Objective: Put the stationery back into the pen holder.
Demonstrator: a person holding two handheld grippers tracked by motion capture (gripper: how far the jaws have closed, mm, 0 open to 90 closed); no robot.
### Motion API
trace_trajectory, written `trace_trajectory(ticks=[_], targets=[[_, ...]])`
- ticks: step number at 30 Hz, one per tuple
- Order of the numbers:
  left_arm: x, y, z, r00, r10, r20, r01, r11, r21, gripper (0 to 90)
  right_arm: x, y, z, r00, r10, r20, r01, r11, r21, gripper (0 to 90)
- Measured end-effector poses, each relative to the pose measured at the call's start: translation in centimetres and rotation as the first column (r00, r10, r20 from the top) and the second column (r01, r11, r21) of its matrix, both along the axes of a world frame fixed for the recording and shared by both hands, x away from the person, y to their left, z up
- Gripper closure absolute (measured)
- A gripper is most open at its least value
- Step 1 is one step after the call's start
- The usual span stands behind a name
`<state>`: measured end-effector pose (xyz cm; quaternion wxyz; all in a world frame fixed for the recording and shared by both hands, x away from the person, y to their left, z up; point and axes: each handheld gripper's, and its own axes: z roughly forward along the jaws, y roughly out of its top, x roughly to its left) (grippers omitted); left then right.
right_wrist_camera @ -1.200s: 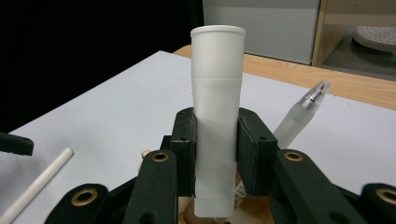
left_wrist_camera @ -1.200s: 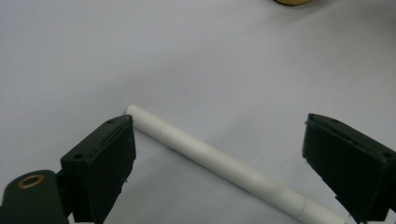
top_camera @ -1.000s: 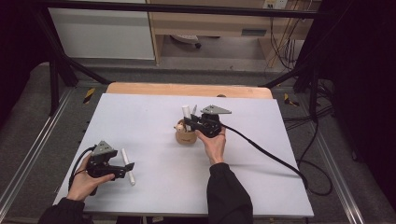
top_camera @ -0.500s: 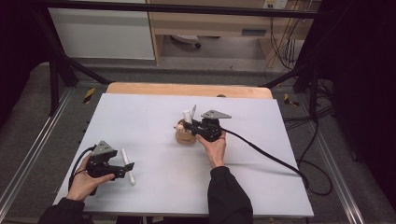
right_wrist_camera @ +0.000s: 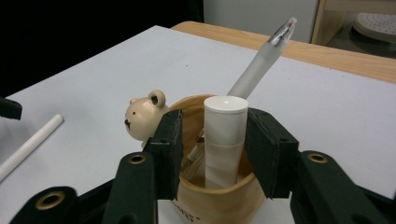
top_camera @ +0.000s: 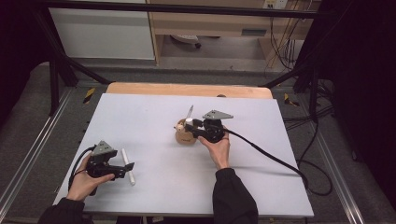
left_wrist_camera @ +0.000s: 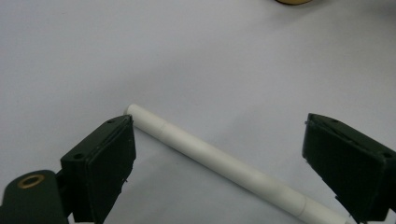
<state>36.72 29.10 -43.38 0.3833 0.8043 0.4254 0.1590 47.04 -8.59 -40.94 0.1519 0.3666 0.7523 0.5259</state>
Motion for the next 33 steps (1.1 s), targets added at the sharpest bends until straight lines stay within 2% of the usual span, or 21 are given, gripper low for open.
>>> trace_trajectory(ticks=[6, 10, 15, 19, 23, 29, 33], targets=[[-0.1, 0.2, 0.1, 1.0, 0.009, 0.0, -0.009, 1.0, 0.001, 10.2, -1.0, -0.8, 1.6, 0.9997, 0.021, 0.013, -0.021, 1.0, -0.022, 42.4], [-0.2, 0.4, 0.1, 0.9999, 0.016, -0.001, -0.016, 0.9999, -0.003, 12.2, -2.0, -1.4, 2.5, 0.9989, 0.048, 0.002, -0.047, 0.997, -0.062, 27.6], [-0.4, 0.7, 0.3, 0.9993, 0.036, -0.001, -0.036, 0.9993, -0.011, 18.6, -3.2, -2.2, 3.0, 0.994, 0.087, -0.066, -0.095, 0.987, -0.128, 14.4], [-0.7, 1.1, 0.4, 0.9986, 0.052, -0.002, -0.053, 0.9985, -0.014, 28.0, -4.2, -3.3, 2.8, 0.9903, 0.091, -0.105, -0.104, 0.987, -0.126, 8.7], [-1.0, 1.5, 0.3, 0.9979, 0.063, -0.017, -0.063, 0.9979, -0.009, 42.0, -5.4, -4.5, 2.2, 0.9885, 0.077, -0.13, -0.098, 0.982, -0.163, 5.8], [-1.2, 1.6, 0.0, 0.996, 0.047, -0.076, -0.047, 0.9988, -0.009, 62.8, -7.2, -6.2, 0.4, 0.9856, 0.058, -0.159, -0.09, 0.976, -0.2, 4.2], [-1.1, 1.2, -0.3, 0.9938, 0.027, -0.108, -0.029, 0.9995, -0.015, 78.2, -8.1, -7.0, -0.7, 0.9865, 0.031, -0.161, -0.061, 0.98, -0.191, 4.1]])
